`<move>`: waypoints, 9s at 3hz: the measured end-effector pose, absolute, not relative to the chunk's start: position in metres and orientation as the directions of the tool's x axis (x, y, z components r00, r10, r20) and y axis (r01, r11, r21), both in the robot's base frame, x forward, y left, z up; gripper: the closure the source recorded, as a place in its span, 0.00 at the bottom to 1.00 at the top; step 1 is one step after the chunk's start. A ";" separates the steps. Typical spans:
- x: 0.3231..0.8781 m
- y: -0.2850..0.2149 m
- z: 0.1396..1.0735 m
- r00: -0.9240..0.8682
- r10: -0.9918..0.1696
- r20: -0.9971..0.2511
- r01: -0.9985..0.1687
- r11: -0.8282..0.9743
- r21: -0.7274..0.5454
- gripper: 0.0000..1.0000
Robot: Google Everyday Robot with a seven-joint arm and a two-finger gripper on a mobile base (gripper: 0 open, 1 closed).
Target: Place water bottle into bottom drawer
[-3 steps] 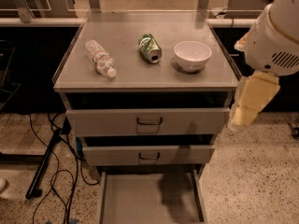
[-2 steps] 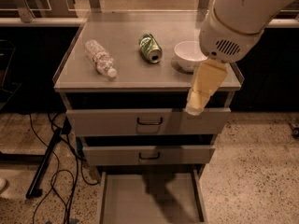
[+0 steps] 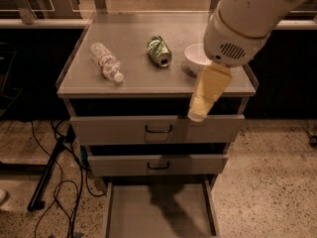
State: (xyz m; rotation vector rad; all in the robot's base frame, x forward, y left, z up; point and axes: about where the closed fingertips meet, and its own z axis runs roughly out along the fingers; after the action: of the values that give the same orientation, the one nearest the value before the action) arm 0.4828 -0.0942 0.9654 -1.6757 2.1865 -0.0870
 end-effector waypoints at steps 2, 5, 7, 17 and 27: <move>0.513 -0.060 0.958 -0.249 -0.927 -0.282 -0.904 0.327 -0.275 0.00; 0.553 0.009 0.971 -0.242 -0.891 -0.384 -0.899 0.356 -0.257 0.00; 0.628 0.044 0.952 -0.329 -0.845 -0.422 -0.883 0.433 -0.179 0.00; 0.738 0.178 0.886 -0.435 -0.749 -0.500 -0.882 0.467 0.068 0.00; 0.712 0.162 0.906 -0.437 -0.761 -0.479 -0.876 0.482 0.034 1.00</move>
Offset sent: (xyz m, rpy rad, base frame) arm 0.0528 0.0478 -0.0178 0.0175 0.0095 -0.0646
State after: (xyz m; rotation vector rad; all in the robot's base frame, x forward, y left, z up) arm 0.7123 0.1621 0.9062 -1.3648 2.3315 0.3900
